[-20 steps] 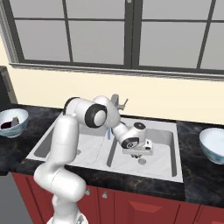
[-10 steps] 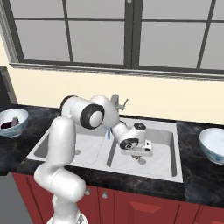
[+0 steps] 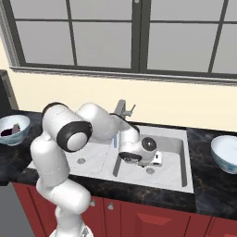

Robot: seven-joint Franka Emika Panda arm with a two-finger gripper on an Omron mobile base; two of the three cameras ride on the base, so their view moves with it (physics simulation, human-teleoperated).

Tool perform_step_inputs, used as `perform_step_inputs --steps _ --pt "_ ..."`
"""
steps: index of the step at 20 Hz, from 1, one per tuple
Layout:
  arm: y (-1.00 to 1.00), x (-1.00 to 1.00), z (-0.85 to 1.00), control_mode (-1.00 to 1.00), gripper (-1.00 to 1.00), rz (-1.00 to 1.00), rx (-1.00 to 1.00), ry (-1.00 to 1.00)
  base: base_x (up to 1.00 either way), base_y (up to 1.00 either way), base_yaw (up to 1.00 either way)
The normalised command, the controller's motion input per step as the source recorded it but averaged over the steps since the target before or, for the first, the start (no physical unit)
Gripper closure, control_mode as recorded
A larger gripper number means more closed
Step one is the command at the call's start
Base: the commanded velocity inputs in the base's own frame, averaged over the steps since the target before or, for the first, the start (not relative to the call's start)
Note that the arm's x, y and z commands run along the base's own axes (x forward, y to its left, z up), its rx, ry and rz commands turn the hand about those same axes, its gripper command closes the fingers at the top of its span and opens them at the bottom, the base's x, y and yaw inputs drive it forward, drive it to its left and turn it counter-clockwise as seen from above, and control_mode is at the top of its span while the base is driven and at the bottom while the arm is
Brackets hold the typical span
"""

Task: Pick the eggplants from the sink and place them in one bowl. Place the mushroom in the other bowl. Then turn off the sink faucet.

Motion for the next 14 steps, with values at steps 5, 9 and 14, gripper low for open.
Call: perform_step_inputs --steps 5,9,14 --pt "0.00 -0.49 0.95 -1.00 1.00 0.00 0.01 -0.16 0.00 0.00 0.00" --pt "0.00 -0.28 1.00 -1.00 1.00 0.00 0.00 -0.06 0.00 0.00 0.00" --pt "-0.14 -0.22 0.99 -1.00 1.00 -0.13 -0.01 0.00 0.00 0.00 0.00"
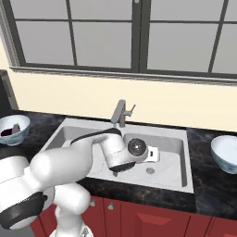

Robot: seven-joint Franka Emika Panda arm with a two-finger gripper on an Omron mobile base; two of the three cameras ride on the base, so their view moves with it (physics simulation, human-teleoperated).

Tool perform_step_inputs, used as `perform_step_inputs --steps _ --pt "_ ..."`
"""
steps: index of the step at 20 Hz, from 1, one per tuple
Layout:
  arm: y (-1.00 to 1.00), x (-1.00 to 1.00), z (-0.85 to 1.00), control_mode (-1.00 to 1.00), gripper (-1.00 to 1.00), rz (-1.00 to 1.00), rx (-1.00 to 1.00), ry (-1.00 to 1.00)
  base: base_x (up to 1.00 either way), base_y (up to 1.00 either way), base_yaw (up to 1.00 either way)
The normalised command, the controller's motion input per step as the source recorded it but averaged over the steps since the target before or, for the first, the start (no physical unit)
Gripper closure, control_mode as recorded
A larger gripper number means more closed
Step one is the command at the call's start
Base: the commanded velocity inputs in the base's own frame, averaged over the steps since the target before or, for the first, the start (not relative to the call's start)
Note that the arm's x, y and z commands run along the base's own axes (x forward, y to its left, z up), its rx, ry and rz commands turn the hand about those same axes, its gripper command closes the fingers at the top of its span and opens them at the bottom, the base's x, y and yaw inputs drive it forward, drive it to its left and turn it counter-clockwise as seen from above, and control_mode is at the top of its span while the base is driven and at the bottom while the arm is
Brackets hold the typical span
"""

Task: Pick the eggplants from the sink and place them in one bowl. Place the mushroom in the other bowl. Then turn off the sink faucet.

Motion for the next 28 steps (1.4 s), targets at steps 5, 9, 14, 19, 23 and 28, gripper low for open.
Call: perform_step_inputs --steps 5,9,14,19,23,28 --pt "-0.33 -0.16 0.55 -1.00 1.00 -0.24 0.00 0.00 0.00 0.00 0.00" --pt "-0.39 -0.11 0.31 -1.00 1.00 -0.30 0.03 0.00 0.00 0.00 0.00" --pt "-0.40 -0.02 0.53 -1.00 1.00 -0.25 0.04 0.00 0.00 0.00 0.00" --pt "-0.43 0.00 0.45 -1.00 1.00 -0.13 0.03 0.00 0.00 0.00 0.00" --pt "-0.49 0.00 0.23 -1.00 1.00 -0.03 0.06 0.00 0.00 0.00 0.00" --pt "-0.54 0.00 0.31 -1.00 1.00 -0.02 0.07 0.00 0.00 0.00 0.00"
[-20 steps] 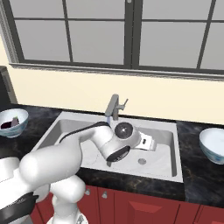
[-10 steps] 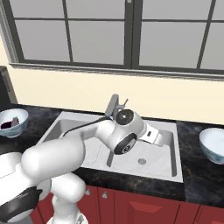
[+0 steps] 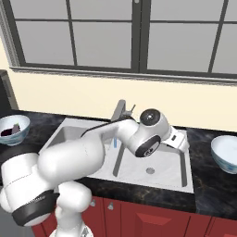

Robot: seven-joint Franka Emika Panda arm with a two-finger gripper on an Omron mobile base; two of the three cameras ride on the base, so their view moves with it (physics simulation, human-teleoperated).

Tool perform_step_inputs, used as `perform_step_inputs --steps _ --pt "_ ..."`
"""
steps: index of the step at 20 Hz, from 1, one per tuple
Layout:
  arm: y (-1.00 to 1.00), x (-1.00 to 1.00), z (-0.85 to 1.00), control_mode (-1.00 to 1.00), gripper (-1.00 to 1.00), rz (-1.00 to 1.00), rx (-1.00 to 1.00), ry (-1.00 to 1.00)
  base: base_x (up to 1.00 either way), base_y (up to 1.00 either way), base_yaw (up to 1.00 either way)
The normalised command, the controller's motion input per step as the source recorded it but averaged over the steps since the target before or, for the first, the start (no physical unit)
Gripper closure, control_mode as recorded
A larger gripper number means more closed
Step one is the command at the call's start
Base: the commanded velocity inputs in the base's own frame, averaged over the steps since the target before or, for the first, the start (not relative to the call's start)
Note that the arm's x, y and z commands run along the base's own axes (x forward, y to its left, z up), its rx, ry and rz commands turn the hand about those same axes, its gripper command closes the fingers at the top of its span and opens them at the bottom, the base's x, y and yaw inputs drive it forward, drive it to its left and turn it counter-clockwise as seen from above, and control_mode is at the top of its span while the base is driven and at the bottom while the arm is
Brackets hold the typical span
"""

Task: Pick the eggplants from the sink and place them in one bowl. Place the mushroom in the other bowl. Then turn off the sink faucet.

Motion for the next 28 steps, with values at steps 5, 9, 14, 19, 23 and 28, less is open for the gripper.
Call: perform_step_inputs --steps 5,9,14,19,23,28 --pt "-0.41 0.00 0.57 -1.00 1.00 -0.08 0.01 -0.03 0.00 0.00 0.00" --pt "-0.35 0.00 0.37 -1.00 1.00 -0.10 0.00 0.00 0.00 0.00 0.00" --pt "-0.42 0.00 0.05 -1.00 1.00 -0.12 0.00 0.00 0.00 0.00 0.00" --pt "-0.51 0.00 0.00 -1.00 1.00 -0.15 0.00 -0.01 0.00 0.00 0.00" --pt "-0.44 0.00 -0.04 -1.00 1.00 -0.16 0.00 -0.01 0.00 0.00 0.00" --pt "-0.29 0.00 -0.24 -1.00 1.00 -0.09 0.01 0.00 0.00 0.00 0.00"
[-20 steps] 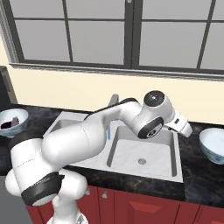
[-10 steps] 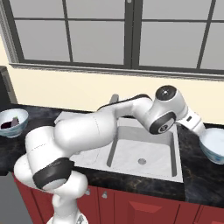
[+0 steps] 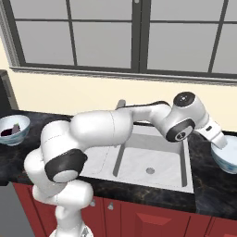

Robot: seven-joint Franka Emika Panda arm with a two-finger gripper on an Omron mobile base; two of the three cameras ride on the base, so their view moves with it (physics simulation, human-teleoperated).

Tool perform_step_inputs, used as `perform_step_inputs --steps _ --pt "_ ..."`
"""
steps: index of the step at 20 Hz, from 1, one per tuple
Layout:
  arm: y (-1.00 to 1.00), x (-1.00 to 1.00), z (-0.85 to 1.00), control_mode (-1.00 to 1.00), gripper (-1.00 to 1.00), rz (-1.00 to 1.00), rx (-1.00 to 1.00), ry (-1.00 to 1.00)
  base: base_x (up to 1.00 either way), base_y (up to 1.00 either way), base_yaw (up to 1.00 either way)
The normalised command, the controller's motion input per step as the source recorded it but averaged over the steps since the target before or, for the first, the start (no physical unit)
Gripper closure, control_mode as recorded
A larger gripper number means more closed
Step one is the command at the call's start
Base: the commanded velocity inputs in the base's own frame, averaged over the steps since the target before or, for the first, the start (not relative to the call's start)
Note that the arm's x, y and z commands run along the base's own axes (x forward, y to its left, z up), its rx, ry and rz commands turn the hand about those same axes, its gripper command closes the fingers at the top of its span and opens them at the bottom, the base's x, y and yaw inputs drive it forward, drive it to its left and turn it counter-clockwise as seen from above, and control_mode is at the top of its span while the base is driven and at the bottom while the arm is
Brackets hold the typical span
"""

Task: Pick the eggplants from the sink and place them in one bowl. Place the mushroom in the other bowl. Then turn off the sink faucet.

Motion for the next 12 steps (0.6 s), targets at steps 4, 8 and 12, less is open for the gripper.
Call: perform_step_inputs --steps 4,8,12 --pt "-0.29 0.03 -0.24 -1.00 1.00 -0.04 0.03 0.00 0.00 0.00 0.00" --pt "-0.26 0.10 -0.22 -1.00 1.00 0.00 0.07 0.00 0.00 0.00 0.00" --pt "-0.24 0.11 -0.23 -1.00 1.00 0.00 0.06 0.00 0.00 0.00 0.00"
